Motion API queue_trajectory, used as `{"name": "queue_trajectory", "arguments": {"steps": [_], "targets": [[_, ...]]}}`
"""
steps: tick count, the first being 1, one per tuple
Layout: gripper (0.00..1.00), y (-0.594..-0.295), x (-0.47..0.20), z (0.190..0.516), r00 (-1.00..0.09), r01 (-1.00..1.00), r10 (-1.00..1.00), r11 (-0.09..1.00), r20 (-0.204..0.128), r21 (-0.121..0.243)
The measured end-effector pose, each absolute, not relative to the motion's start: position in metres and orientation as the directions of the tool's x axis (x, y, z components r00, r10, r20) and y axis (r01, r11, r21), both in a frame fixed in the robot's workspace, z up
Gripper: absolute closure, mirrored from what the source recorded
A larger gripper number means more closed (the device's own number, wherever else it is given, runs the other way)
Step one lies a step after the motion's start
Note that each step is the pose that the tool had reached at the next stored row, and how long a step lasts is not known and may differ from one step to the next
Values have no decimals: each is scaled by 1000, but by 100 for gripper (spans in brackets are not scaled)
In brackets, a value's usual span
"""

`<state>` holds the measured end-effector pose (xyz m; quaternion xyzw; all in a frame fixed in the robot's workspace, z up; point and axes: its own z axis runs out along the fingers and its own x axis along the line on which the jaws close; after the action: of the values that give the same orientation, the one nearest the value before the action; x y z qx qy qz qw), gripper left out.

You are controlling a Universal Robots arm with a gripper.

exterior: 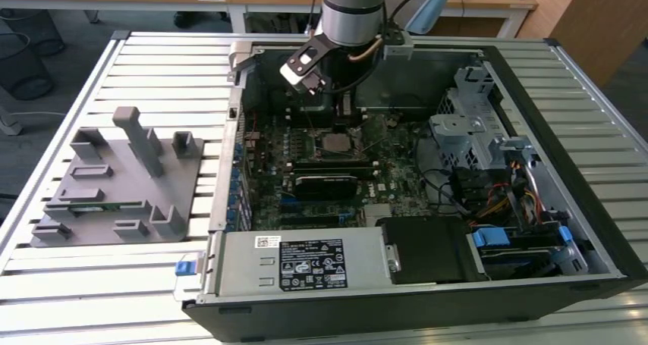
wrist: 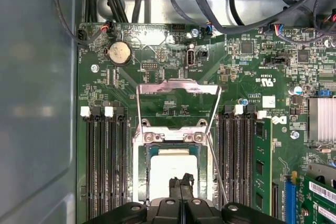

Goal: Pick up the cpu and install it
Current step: 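Close the cpu cover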

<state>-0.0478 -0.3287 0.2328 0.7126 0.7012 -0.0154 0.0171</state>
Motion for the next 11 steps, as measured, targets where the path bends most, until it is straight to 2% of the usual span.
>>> {"name": "queue_trajectory", "arguments": {"steps": [11], "targets": [[89, -329, -48, 235, 16, 1000, 999, -16, -46, 3]]}}
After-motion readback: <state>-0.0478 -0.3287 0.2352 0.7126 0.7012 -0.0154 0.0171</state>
